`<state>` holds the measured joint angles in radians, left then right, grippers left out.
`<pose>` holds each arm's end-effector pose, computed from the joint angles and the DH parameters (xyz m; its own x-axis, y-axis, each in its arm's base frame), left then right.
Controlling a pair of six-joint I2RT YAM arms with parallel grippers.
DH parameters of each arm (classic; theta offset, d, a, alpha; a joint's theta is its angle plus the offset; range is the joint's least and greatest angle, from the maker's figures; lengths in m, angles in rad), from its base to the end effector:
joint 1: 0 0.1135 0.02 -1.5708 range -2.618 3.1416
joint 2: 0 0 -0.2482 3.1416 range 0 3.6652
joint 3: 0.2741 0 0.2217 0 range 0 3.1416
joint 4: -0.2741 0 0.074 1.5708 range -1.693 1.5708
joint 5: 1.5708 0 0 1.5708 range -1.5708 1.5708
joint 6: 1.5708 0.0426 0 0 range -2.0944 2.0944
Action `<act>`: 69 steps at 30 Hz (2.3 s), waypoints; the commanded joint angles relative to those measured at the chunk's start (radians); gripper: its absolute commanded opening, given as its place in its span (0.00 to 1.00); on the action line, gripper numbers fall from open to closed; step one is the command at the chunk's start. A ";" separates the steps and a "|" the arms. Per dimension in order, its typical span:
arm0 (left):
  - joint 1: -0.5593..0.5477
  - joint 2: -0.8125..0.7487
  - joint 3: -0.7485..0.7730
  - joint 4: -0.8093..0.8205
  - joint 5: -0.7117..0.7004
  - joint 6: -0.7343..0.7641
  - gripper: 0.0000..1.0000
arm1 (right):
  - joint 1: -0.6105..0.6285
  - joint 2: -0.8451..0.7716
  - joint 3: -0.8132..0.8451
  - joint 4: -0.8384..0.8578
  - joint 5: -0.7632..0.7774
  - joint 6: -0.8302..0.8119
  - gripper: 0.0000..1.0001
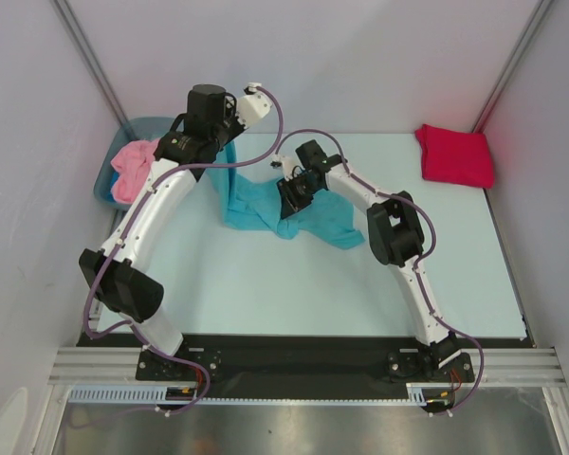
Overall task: Fold and stack the t-shirts
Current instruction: Flatten the tshirt out
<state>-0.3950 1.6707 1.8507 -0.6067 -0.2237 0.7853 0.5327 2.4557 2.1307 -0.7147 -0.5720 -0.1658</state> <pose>0.3259 -0.1256 0.4099 -0.1366 0.8039 -0.5789 0.4036 0.5788 0.7086 0.4096 0.2683 0.1647 -0.6231 -0.5285 -0.5766 -0.7767 0.5048 0.3768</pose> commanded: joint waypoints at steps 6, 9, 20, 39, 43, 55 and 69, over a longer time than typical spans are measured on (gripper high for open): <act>-0.010 -0.052 0.018 0.041 0.017 -0.018 0.00 | 0.000 -0.020 -0.012 0.043 0.003 -0.008 0.28; -0.008 -0.048 0.022 0.042 0.021 -0.018 0.00 | 0.000 -0.020 -0.015 0.050 0.003 0.000 0.28; -0.010 -0.048 0.010 0.044 0.026 -0.014 0.00 | 0.004 -0.037 -0.022 0.077 0.069 0.014 0.00; -0.008 -0.103 -0.050 0.074 0.037 -0.026 0.00 | -0.077 -0.423 -0.107 0.412 0.987 -0.641 0.00; -0.007 -0.115 -0.088 0.138 -0.020 -0.005 0.00 | -0.121 -0.463 -0.257 0.579 1.057 -0.741 0.00; 0.172 -0.221 -0.255 0.673 -0.298 0.111 0.00 | -0.318 -0.572 -0.417 1.418 1.164 -1.184 0.00; 0.188 -0.532 -0.468 0.871 -0.062 0.048 0.00 | -0.315 -0.947 -0.570 1.097 1.117 -0.744 0.00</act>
<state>-0.2199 1.2598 1.4319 0.1642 -0.3515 0.8776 0.2279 1.6405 1.5948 0.5770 0.5110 -1.1687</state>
